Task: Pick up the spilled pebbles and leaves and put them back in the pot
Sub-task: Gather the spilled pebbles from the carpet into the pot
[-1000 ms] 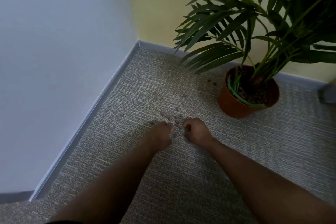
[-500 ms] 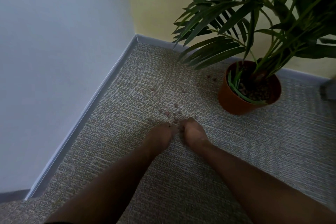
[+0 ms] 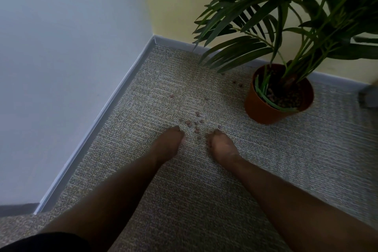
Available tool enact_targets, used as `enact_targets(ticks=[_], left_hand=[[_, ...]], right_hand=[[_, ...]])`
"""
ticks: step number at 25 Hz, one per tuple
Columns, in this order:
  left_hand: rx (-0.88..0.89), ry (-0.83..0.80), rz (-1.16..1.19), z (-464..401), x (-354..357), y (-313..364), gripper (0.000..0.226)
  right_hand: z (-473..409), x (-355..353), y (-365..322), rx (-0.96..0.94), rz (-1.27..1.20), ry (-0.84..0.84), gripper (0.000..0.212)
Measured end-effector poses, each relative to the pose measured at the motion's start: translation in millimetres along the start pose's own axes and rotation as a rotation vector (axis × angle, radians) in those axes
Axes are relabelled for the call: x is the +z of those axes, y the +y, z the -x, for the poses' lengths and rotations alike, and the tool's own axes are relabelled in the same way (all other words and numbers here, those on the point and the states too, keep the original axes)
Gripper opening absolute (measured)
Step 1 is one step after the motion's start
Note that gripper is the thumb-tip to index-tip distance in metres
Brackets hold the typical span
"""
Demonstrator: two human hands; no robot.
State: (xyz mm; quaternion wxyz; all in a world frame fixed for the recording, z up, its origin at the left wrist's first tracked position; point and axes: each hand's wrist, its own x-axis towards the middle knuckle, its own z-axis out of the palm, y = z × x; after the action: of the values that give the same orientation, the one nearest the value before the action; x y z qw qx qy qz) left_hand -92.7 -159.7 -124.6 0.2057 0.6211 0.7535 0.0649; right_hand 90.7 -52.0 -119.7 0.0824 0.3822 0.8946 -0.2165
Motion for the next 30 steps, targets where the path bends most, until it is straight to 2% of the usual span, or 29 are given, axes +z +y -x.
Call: enact_targets(ticks=[5,9,12,17,22,26,28,30], left_hand=[[-0.131,0.16,0.065,-20.3,-18.5,-14.9,0.014],[-0.167,0.148,0.063,-24.8,-12.2,-19.6,0.013],[-0.167,0.123,0.044,-24.8,-8.2,-28.4,0.012],[-0.233,0.147,0.036,-22.3,-12.8,-48.9,0.014],[-0.292,0.141,0.048,-24.4,-12.5,-47.4,0.021],[-0.313,0.104,-0.045,-16.2,-7.0,-39.0,0.016],[-0.323,0.069,-0.033,-11.7,-6.3,-31.5,0.018],[-0.409,0.066,0.073,-10.6,-10.4,-13.7,0.02]], right_hand=[[-0.9,-15.7,18.1,0.028,-0.083,0.055,0.013],[-22.0,-33.7,29.8,0.145,-0.232,0.194,0.013],[-39.9,-38.1,30.7,0.173,-0.265,0.193,0.01],[-51.5,-26.1,33.3,0.101,-0.15,0.17,0.009],[-58.0,-14.6,30.0,0.087,0.093,0.125,0.021],[-50.3,-13.6,26.0,0.113,0.16,0.076,0.027],[-43.3,-14.6,26.9,0.147,0.083,0.048,0.019],[-34.5,-15.8,25.7,0.233,-0.216,0.059,0.004]])
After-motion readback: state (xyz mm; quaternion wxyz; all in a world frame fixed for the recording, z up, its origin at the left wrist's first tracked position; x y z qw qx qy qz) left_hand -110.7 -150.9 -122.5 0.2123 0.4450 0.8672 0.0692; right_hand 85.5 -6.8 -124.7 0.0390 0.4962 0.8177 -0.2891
